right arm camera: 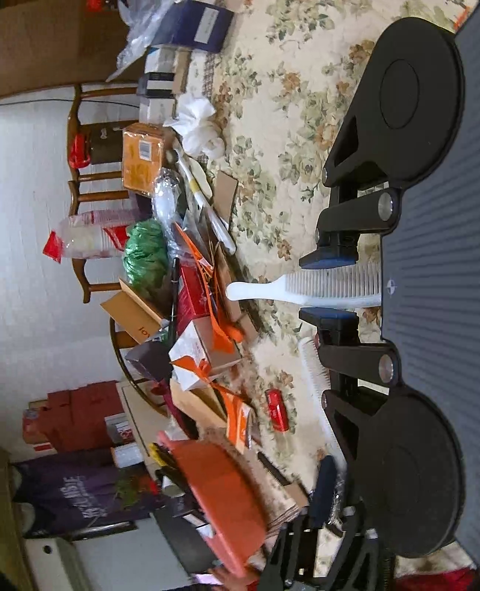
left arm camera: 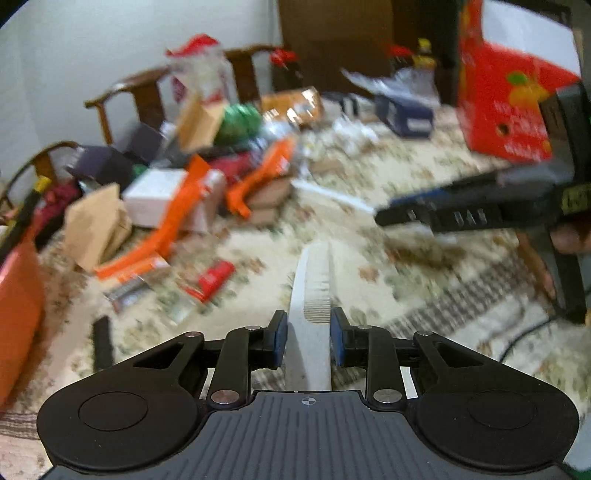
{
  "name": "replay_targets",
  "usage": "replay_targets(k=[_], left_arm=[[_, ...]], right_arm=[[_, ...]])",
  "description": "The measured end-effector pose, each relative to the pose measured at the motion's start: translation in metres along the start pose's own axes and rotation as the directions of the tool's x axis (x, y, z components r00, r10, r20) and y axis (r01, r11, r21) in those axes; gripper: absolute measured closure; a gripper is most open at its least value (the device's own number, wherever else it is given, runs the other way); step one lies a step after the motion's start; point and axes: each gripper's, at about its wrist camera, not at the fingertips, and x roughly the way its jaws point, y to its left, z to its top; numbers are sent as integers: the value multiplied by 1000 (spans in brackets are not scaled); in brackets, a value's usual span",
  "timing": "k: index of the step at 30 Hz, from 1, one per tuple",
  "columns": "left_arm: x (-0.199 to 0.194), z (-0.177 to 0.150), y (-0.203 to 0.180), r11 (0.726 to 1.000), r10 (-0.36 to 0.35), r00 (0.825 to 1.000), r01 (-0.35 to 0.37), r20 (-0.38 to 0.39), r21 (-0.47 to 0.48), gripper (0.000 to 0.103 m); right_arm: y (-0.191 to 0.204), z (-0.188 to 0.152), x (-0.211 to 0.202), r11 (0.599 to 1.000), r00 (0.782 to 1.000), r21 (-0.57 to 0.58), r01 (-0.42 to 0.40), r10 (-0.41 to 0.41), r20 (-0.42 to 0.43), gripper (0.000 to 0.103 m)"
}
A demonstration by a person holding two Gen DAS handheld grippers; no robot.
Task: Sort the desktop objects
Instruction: 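Lift the wide-tooth comb with the left tool and regrip it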
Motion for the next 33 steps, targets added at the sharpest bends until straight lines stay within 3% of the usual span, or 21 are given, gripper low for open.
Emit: replay_targets(k=[6,11,15,17,18,19,22,28,29,31,33], left_arm=[[-1,3,9,998,2,1000,0,23,-71,81],[14,-8,3,999,8,999,-11,-51,-45,81],[18,-15,4,999,23,997,-26,-67,-47,81],[19,-15,1,999,43,996,-43,-76,-4,79],[18,-15,-2,998,52,996,-51,-70,24,61],[18,-15,-4,998,56,996,-54,-65,33,50],[23,-10,-9,996,69,996,-66,-48,62,33],[44,2,-3,998,55,997,-54,-52,19,38],[45,3,0,999,39,998,-40,-58,-16,56],[44,2,2,998,18,998,-21,-59,-58,80],[41,0,-2,998,47,998,-50,-49,-46,81]], right_arm=[[-3,0,0,998,999,36,-42,43,-14,79],[2,-3,3,999,999,23,-40,41,-35,79],[1,-2,2,998,998,30,-49,49,-28,79],[0,-2,2,998,998,34,-52,53,-30,79],[0,-2,2,998,998,36,-51,52,-30,79],[-1,-2,2,998,998,37,-52,53,-31,79],[0,-2,2,998,998,34,-53,55,-34,79],[0,-2,2,998,998,38,-51,52,-30,79],[-1,-2,2,998,998,38,-49,50,-29,79],[-2,-2,2,998,999,41,-42,43,-26,79],[-3,-1,2,998,998,48,-47,49,-25,78]])
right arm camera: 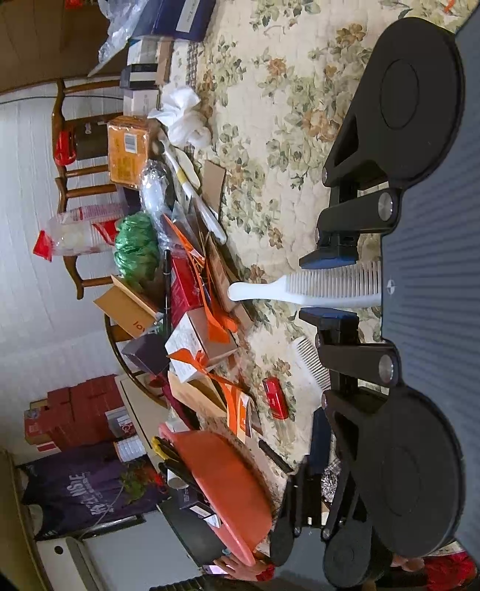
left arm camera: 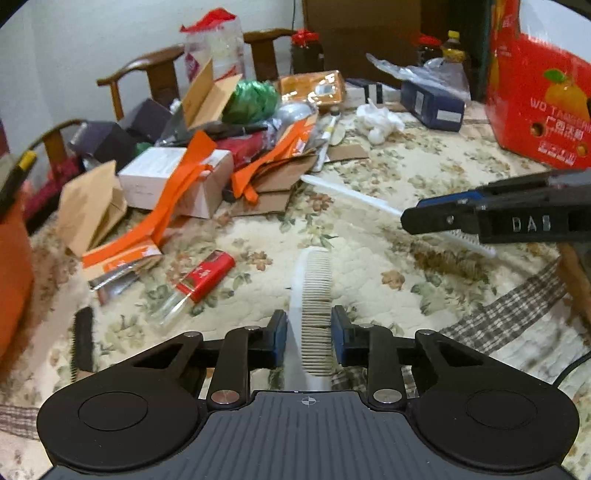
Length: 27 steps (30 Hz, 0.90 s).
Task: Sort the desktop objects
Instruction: 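Lift the wide-tooth comb with the left tool and regrip it, then carry the wide-tooth comb with the left tool while the right tool carries its comb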
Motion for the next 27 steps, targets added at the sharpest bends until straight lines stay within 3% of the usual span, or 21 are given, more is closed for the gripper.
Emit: replay_targets(k=[7,20,27], left_arm=[[-5,0,2,999,-5,1000,6,13,-43,81],[-32,9,18,991,24,993,-8,116,-137,81],[-46,9,24,982,18,986,14,164,-190,81]], right_arm=[[1,0,-1,1000,1000,-2,-7,7,7,78],[1,1,-3,1000,1000,6,-9,9,5,78],[6,0,0,997,998,49,-54,55,-12,79]])
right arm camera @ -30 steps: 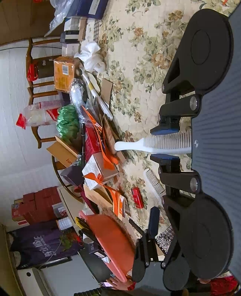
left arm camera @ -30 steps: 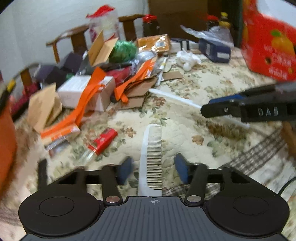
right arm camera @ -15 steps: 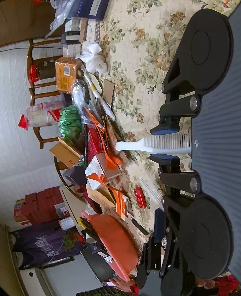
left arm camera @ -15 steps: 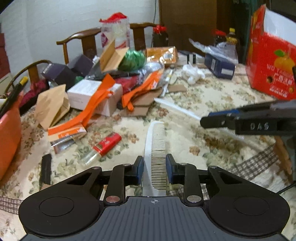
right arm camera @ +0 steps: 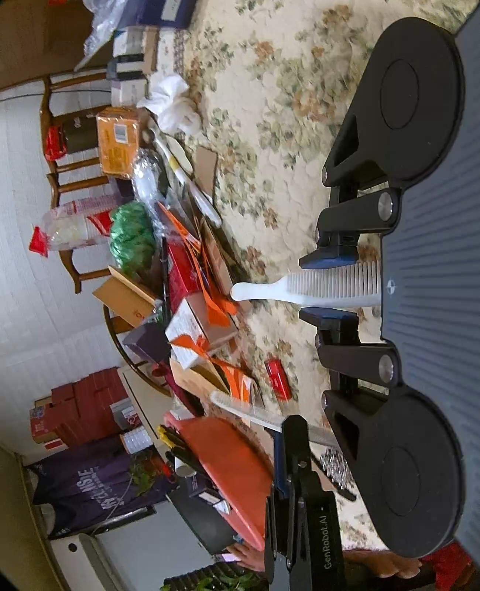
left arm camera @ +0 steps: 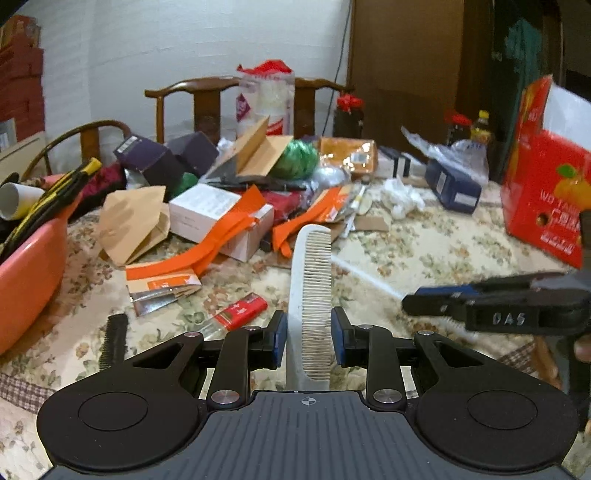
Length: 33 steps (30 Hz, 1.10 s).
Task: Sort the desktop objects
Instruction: 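Carry the wide-tooth comb with the left tool while the right tool carries its comb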
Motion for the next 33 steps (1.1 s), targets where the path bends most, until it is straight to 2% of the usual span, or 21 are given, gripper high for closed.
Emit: replay_targets(k=[11,12,14,20,21,22,24,26,31,33], left_arm=[[-19,-3,15,997,-40,997,44,59,-63,80],[-22,-3,16,997,-43,997,47,68,-64,85],[-26,-3,17,996,-46,996,51,81,-67,84],[-24,-10,26,995,-47,997,52,58,-82,84],[-23,-13,28,996,-39,998,43,45,-77,78],[-23,-15,30,997,-36,999,39,36,-73,65],[-21,-19,32,997,-27,999,29,18,-69,62],[-17,-21,33,998,-10,1000,10,-2,-57,51],[-3,-24,29,996,84,995,-85,-55,-5,34],[5,-25,29,995,98,992,-99,-78,-9,32]], right_arm=[[21,0,-1,995,998,73,-67,67,2,79],[25,1,-2,995,997,69,-71,71,4,78],[34,2,-2,995,997,63,-81,81,7,78],[52,0,5,996,996,30,-86,87,-7,78],[52,-1,7,996,996,33,-84,84,-11,78],[50,-2,8,996,997,35,-77,77,-16,78],[46,-4,11,997,998,36,-65,66,-24,78],[41,-5,13,997,998,46,-60,61,-30,78],[37,-5,12,998,998,28,-55,56,-37,78],[37,-4,12,999,998,7,-52,52,-40,78]])
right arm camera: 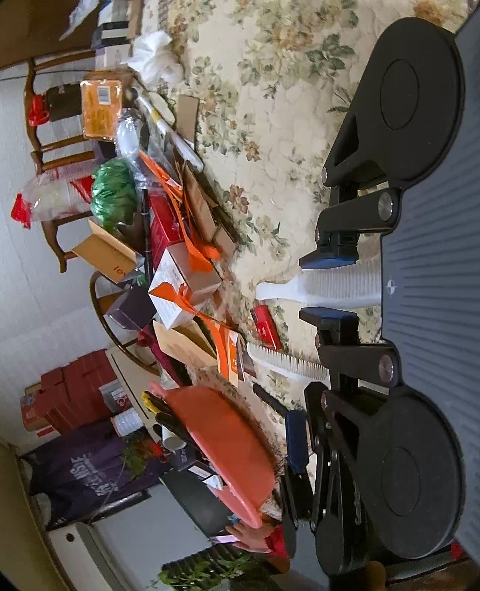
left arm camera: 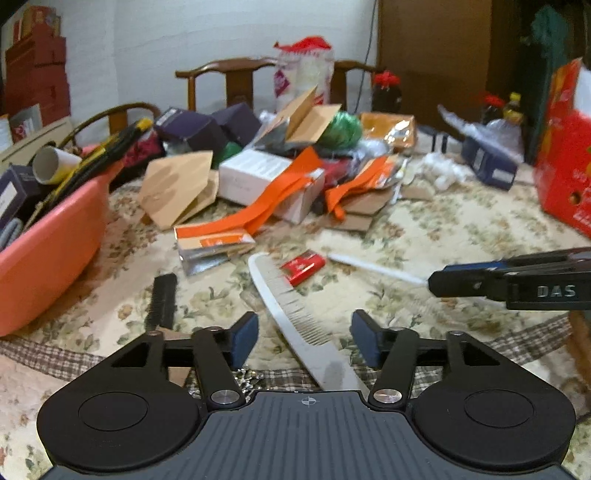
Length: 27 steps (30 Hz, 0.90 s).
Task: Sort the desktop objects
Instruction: 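Carry the wide-tooth comb with the left tool while the right tool carries its comb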
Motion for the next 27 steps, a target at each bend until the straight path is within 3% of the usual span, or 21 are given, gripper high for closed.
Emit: replay_targets(k=[5,6,8,9,10,14,19,21,22,24,27], left_arm=[[29,-1,-2,998,-15,997,10,-70,-61,29],[31,-3,-5,998,4,999,-6,-40,-59,30],[33,-2,-10,998,27,999,-28,-27,-57,50],[33,-2,-12,998,30,999,-31,-21,-59,67],[33,0,-12,998,26,999,-27,-20,-56,76],[32,-1,-9,998,8,1000,-9,-25,-60,78],[31,-3,-7,998,-1,1000,0,-18,-63,78],[30,-3,-5,998,-10,1000,9,-15,-68,78],[30,-4,-4,997,-16,1000,15,-13,-73,78],[29,-4,-1,996,-27,1000,26,-10,-89,78],[26,-6,3,994,-41,999,40,-3,-106,78]], right_arm=[[-4,-4,6,999,1000,-40,7,-8,-24,78],[-6,-5,7,999,1000,-43,10,-11,-27,78],[-8,-8,9,999,999,-42,10,-11,-34,78],[-9,-9,9,999,999,-45,7,-9,-37,78],[-8,-10,9,998,999,-55,7,-10,-37,78],[-2,-12,11,992,999,-121,36,-41,-33,76],[16,-11,23,960,993,-262,99,-113,-40,58],[24,-12,32,937,988,-326,129,-149,-37,56],[28,-12,36,924,986,-355,142,-162,-28,57],[29,-10,39,923,987,-359,141,-161,-26,82],[29,-11,36,927,985,-341,156,-172,-17,82]])
